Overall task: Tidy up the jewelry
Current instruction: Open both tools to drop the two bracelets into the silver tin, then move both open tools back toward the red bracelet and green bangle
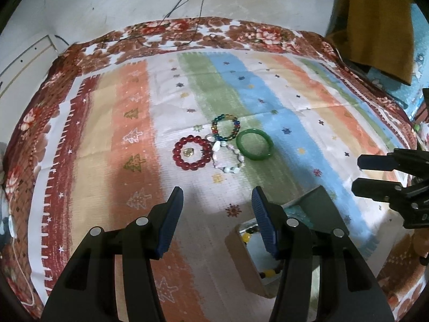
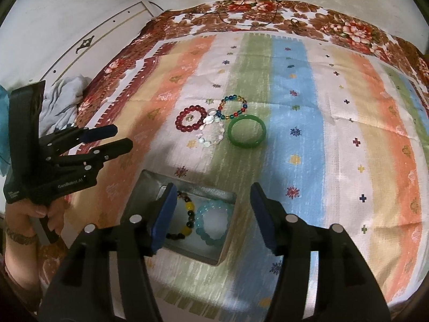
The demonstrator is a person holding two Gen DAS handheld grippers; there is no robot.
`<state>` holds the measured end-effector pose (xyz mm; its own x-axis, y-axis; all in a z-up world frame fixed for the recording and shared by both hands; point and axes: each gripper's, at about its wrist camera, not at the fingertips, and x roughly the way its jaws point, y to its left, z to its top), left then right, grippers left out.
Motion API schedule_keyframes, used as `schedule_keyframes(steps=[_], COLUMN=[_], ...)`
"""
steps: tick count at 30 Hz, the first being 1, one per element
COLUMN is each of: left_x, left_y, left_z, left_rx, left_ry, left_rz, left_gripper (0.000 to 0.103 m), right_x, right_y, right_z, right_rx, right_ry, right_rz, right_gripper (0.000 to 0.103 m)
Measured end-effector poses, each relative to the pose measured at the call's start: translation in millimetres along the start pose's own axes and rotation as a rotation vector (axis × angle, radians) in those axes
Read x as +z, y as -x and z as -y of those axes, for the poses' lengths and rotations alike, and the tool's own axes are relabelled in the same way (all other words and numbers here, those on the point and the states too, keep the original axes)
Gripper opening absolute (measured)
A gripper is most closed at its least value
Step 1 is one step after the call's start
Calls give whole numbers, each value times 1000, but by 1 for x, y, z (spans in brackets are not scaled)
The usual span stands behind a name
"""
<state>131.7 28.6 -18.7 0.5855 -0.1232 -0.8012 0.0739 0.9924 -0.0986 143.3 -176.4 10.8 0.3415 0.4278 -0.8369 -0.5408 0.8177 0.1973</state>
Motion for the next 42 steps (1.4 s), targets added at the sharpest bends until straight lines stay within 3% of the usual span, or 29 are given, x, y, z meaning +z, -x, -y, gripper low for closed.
schedule_keyframes(steps=[12,17,42], left_x=[16,23,44], left_y=[-23,-27,-64], left_z=[-13,-16,-43], left_rx=[22,22,36], left_ry=[15,19,71], left_rz=[-32,-27,-95], left_gripper=[59,64,64], right_x=[16,22,48], right_y=[-8,-14,-44], right_z=[12,16,30], right_rx=[9,6,-26], right_ry=[-35,-48,-78], right_rz=[23,15,-23], right_gripper=[70,71,71])
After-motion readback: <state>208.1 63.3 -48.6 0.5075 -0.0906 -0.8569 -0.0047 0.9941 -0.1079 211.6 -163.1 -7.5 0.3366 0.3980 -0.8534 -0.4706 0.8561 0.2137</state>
